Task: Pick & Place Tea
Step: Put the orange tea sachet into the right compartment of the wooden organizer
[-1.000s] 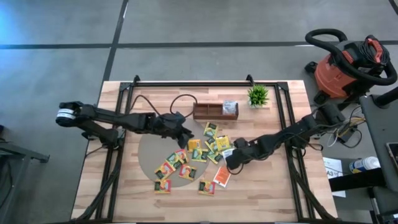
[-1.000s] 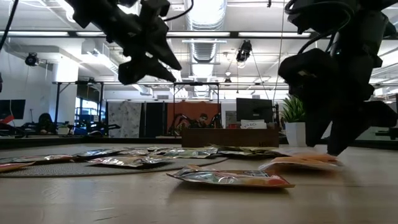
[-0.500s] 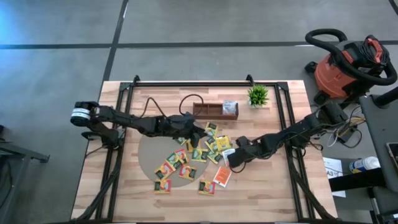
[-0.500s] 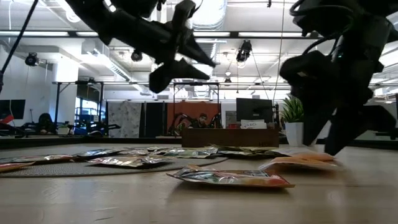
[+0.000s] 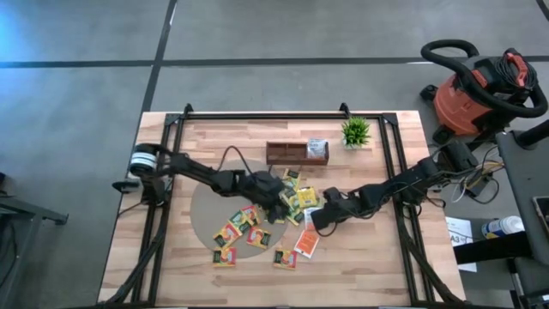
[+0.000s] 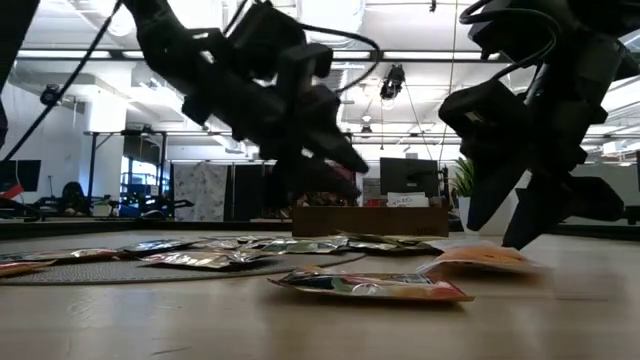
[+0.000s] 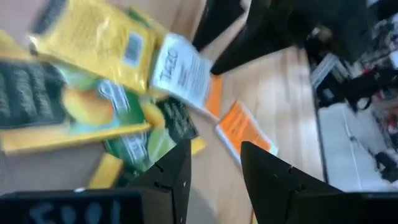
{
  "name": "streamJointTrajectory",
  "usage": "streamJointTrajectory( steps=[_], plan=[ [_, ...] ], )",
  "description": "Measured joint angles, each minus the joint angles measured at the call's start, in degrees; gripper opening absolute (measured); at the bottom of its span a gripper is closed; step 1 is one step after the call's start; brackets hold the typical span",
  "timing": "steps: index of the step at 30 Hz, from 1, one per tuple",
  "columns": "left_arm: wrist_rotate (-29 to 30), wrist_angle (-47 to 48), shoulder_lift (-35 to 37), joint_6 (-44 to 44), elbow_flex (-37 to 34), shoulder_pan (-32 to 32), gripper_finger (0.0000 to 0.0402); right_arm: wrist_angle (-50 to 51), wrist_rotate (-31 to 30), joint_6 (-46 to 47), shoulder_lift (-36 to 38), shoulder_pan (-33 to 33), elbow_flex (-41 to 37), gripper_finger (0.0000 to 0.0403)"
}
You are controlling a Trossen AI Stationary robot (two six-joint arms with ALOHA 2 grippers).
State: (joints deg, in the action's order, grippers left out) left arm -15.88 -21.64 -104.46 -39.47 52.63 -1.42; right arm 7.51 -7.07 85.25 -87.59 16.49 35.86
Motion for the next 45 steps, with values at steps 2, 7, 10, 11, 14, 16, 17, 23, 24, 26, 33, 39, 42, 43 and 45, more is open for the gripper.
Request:
streamJointTrajectory(
  steps=[2, 7, 10, 11, 14, 16, 17, 23, 24, 26, 33, 39, 42, 43, 45],
  plan=[
    [-0.25, -0.97, -1.6, 0.44, 1.6, -0.33, 0.0133, -0.47, 0.05, 0.02, -0.02, 0.0, -0.1, 0.0215],
    [-2.2, -0.5, -4.5, 2.67, 5.95, -1.46, 0.0133, -1.52, 0.26, 1.66, -0.26, -0.07, -0.24, 0.0215],
    [-2.51, -0.25, -6.96, 4.86, 9.62, -2.32, 0.0133, -3.66, 0.88, 1.86, -0.62, -0.08, -0.27, 0.0215],
    [-2.6, 1.24, -7.78, 5.26, 10.74, -2.51, 0.0133, -5.07, 0.89, 1.94, -1.28, -0.09, -0.23, 0.0215],
    [-2.55, 4.4, -11.13, 6.76, 14.62, -2.76, 0.0133, -7.23, 1.11, 1.85, -2.17, -0.07, -0.26, 0.0215],
    [-2.57, 7.36, -13.31, 6.9, 16.94, -2.79, 0.0133, -8.44, 1.14, 1.81, -2.98, -0.07, -0.13, 0.0214],
    [-2.57, 8.12, -14.39, 6.92, 18.04, -2.77, 0.0133, -8.35, 1.31, 1.71, -3.14, -0.07, -0.07, 0.0214],
    [-3.67, 15.0, -16.47, 8.25, 20.74, -2.78, 0.0133, -9.02, 1.53, 1.31, -3.56, -0.02, 0.24, 0.0214],
    [-3.64, 14.85, -16.47, 8.89, 20.6, -2.82, 0.0133, -9.14, 1.53, 1.27, -3.56, 0.0, 0.24, 0.0214],
    [-3.78, 14.66, -16.35, 10.02, 20.2, -2.84, 0.0133, -9.7, 1.55, 1.31, -3.63, -0.02, 0.35, 0.0215],
    [-3.33, 13.37, -16.41, 10.85, 20.08, -2.9, 0.0133, -10.25, 1.13, 1.1, -3.67, -0.02, 0.44, 0.0214],
    [-2.63, 12.36, -16.49, 11.36, 20.01, -2.92, 0.0133, -12.11, 1.16, -0.41, -3.65, -0.01, 0.44, 0.0197],
    [-2.54, 12.16, -16.49, 11.41, 20.01, -2.92, 0.0133, -12.73, 1.23, -0.97, -3.65, 0.0, 0.44, 0.0167],
    [-2.49, 12.14, -16.49, 11.42, 20.01, -2.92, 0.0133, -12.81, 1.26, -1.05, -3.65, 0.0, 0.44, 0.0155],
    [-2.47, 12.1, -16.49, 11.42, 20.01, -2.92, 0.0133, -12.78, 1.43, -1.08, -3.65, 0.0, 0.44, 0.0129]
  ],
)
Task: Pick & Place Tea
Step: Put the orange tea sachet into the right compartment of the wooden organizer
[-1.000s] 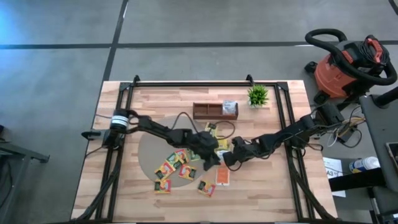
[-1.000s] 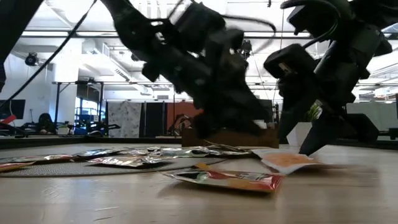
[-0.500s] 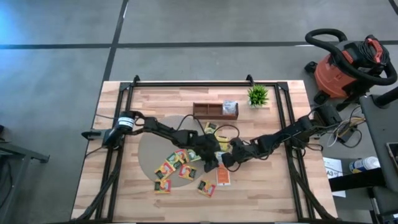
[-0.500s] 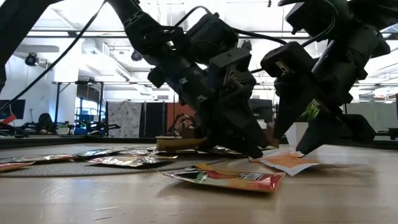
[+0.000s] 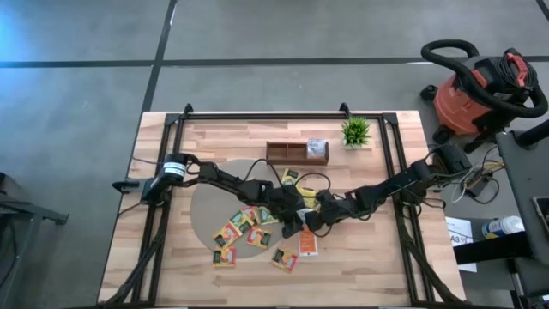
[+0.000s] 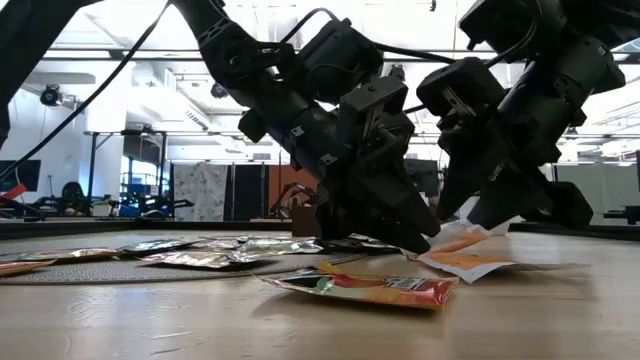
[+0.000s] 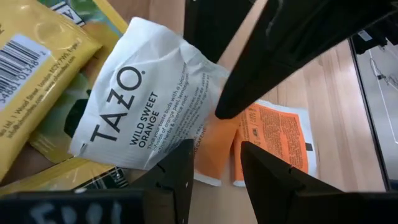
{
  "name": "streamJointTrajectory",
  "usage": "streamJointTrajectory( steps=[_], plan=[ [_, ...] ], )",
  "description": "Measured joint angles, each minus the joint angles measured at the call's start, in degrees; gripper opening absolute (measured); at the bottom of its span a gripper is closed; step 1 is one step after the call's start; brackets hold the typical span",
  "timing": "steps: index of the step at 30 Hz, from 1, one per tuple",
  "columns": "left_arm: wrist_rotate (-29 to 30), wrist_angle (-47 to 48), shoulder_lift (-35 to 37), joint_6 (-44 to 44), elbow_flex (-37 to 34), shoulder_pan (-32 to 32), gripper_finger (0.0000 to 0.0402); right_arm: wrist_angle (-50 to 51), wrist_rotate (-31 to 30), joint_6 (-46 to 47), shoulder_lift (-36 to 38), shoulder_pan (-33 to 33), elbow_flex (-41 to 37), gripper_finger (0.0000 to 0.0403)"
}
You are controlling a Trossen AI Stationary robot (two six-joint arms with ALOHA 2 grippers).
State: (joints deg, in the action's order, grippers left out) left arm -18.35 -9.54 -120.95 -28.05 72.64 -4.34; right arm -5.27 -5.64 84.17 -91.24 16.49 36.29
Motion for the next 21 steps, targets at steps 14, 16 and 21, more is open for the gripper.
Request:
streamJointTrajectory(
  steps=[14, 16, 21],
  plan=[
    [1.57, 2.78, 6.06, -1.91, -0.16, 0.0, 0.0133, 1.43, -0.04, -3.1, 1.66, 2.58, 0.1, 0.001],
    [3.59, 3.52, 8.71, -0.97, -0.59, 0.0, 0.0133, 2.03, -1.07, -3.46, 2.39, 3.2, 0.04, 0.0009],
    [11.17, 9.1, 16.25, 1.46, -0.9, 0.15, 0.0133, 4.65, -7.99, -7.6, 6.76, 4.02, 1.16, 0.0009]
  ],
)
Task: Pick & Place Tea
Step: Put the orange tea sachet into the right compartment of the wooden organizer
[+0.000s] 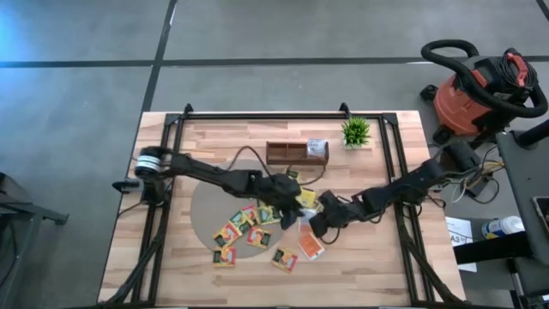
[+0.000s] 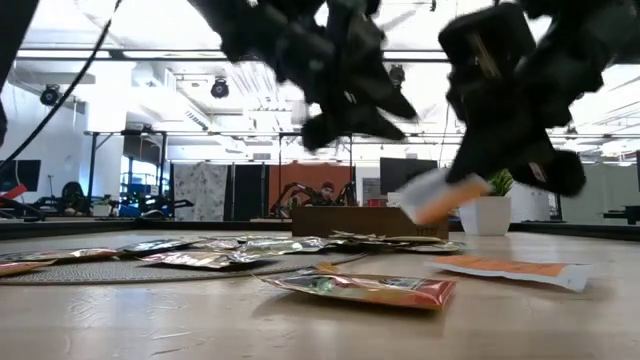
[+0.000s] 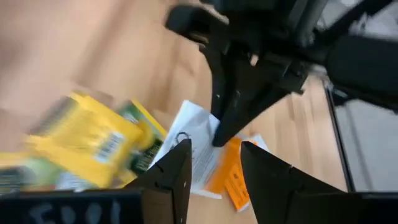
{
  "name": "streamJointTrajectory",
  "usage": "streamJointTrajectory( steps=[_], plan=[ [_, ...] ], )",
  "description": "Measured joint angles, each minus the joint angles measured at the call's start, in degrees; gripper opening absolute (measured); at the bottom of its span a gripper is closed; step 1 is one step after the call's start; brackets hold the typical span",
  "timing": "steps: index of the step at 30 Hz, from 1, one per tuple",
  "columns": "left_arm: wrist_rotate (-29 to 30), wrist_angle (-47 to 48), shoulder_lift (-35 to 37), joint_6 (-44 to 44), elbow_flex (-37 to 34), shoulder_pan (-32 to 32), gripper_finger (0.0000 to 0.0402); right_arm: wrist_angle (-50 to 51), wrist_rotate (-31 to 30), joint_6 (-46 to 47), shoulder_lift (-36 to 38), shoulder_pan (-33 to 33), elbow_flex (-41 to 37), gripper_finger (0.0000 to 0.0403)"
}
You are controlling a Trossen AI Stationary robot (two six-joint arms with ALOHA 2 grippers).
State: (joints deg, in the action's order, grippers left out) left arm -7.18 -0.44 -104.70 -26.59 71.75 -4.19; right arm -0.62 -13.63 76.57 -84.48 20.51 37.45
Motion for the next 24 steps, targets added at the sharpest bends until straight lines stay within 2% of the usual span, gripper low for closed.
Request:
streamJointTrajectory(
  steps=[6, 9, 12, 16, 21, 24],
  plan=[
    [12.25, 6.41, 11.69, 3.04, -0.48, 0.04, 0.0133, 12.6, -13.29, -13.34, 5.58, -1.75, 6.94, 0.0009],
    [17.71, 8.02, 17.84, 4.34, -1.23, 0.04, 0.0133, 19.88, -15.72, -17.47, 7.18, -5.31, 10.56, 0.0008],
    [20.78, 9.87, 23.0, 5.06, -2.0, 0.09, 0.0133, 23.11, -15.0, -23.97, 7.48, -10.2, 13.34, 0.0008],
    [20.95, 10.65, 28.58, 4.22, -4.11, 0.09, 0.0133, 26.04, -8.79, -33.02, 7.47, -17.47, 16.1, 0.0008],
    [20.86, 10.5, 35.32, -0.9, -9.18, -0.53, 0.0133, 36.32, -9.09, -36.51, 7.7, -26.75, 18.11, 0.0008],
    [20.86, 10.57, 38.86, -3.15, -13.01, -0.97, 0.0133, 35.65, -8.18, -41.09, 7.82, -30.87, 18.58, 0.0008]
  ],
)
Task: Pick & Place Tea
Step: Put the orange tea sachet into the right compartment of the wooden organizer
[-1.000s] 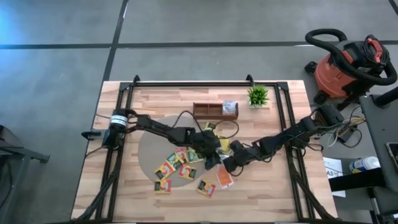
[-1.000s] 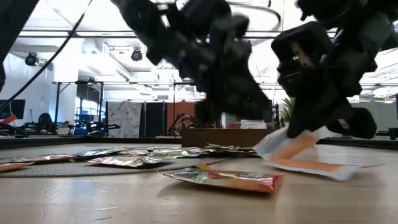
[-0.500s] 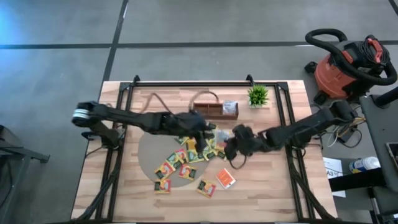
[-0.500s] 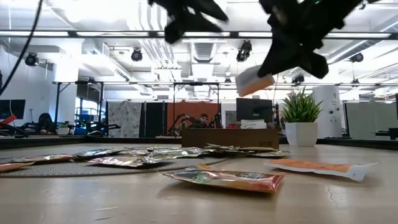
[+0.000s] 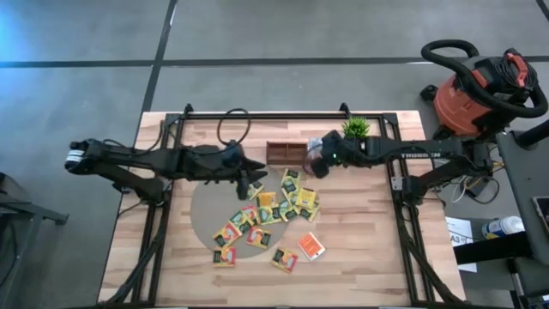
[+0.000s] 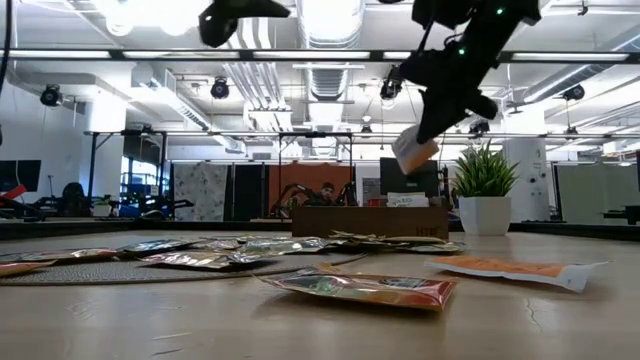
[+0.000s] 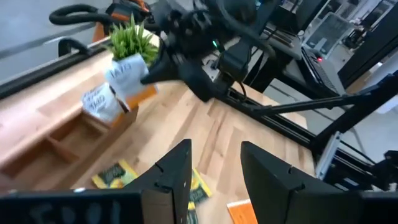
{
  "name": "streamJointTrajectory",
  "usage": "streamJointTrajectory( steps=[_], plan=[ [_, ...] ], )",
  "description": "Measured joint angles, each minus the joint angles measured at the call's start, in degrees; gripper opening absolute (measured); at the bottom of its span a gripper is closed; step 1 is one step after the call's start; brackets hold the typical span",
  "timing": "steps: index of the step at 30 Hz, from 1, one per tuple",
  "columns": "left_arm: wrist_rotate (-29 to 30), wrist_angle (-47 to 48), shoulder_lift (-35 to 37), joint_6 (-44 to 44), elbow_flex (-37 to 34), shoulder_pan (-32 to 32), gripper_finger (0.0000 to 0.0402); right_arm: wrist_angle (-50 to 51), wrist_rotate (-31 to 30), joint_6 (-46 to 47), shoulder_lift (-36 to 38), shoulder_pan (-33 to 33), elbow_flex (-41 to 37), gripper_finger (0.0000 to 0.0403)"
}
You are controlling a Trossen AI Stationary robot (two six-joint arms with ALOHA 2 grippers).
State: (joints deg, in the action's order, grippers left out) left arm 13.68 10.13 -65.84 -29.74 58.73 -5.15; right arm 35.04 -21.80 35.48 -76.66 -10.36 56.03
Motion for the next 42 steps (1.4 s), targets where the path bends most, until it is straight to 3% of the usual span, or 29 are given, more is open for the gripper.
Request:
streamJointTrajectory(
  steps=[4, 9, 16, 22, 35, 42],
  plan=[
    [1.1, -0.3, 4.04, -3.18, -4.81, -0.21, 0.0133, -2.41, 3.57, -6.42, -0.08, -4.38, 0.02, 0.0008],
    [6.72, -3.06, 6.91, -5.17, -9.62, -0.21, 0.0133, -2.31, 6.86, -13.0, -0.09, -7.68, -0.85, 0.0008],
    [10.71, -11.25, 7.67, -5.47, -14.14, -0.12, 0.0133, -6.93, 11.42, -19.35, -0.38, -10.97, -3.26, 0.0008],
    [14.7, -12.83, 7.17, -4.61, -14.97, 0.05, 0.0133, -8.85, 16.22, -22.37, -4.75, -13.24, -3.77, 0.0008],
    [17.45, -12.72, 7.17, -4.69, -14.98, 0.09, 0.0133, -10.39, 14.23, -24.65, -8.63, -13.3, -3.96, 0.0008],
    [17.54, -12.7, 7.17, -4.58, -14.98, 0.2, 0.0133, -17.6, 14.23, -25.61, -8.66, -13.37, -5.09, 0.0008]
  ],
)
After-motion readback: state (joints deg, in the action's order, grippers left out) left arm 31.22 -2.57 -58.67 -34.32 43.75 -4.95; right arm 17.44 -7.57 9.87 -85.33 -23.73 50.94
